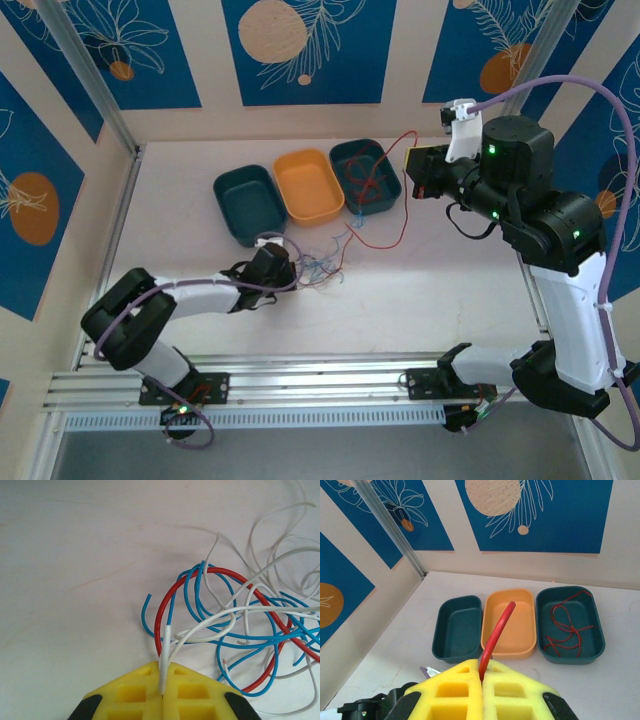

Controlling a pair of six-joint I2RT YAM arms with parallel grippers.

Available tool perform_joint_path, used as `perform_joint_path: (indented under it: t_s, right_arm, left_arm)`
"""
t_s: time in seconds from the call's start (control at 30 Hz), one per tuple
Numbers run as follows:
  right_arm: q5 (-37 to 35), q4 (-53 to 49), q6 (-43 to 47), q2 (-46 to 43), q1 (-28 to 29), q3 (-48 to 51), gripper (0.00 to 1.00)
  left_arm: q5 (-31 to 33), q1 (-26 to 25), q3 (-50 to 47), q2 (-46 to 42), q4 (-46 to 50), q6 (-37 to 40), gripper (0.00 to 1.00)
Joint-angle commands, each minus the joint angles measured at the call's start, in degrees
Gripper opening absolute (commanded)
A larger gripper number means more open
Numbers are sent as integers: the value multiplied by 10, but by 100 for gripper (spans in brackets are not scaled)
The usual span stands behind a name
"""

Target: Untangle the cables

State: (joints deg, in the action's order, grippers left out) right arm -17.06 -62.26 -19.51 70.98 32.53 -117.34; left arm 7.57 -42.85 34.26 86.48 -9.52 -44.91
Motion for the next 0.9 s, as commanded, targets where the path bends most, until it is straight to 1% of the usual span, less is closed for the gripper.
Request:
perform_joint_path:
  t_s: [0.0,0.27,0.43,0.63,0.83,0.87]
  right_arm:
    - [19,6,11,2,-3,-10,0]
    - [19,-6,16,21,-5,-38,0]
    - [23,-32,22,34,-5,-78,0]
    - [-15,-70,27,40,-7,-107,0]
    - [-19,-79,27,38,-12,-111,0]
    - [-18,-77,28,38,-13,-109,0]
  left_arm:
    - [24,9,-24,-24,27,-12,4]
    - [40,16,-46,-50,51,-17,5]
    - [46,32,-63,-66,54,-21,6]
    - [46,46,-80,-78,50,-27,5]
    - [48,51,-83,-86,57,-23,5]
    - [47,51,-83,-88,57,-21,7]
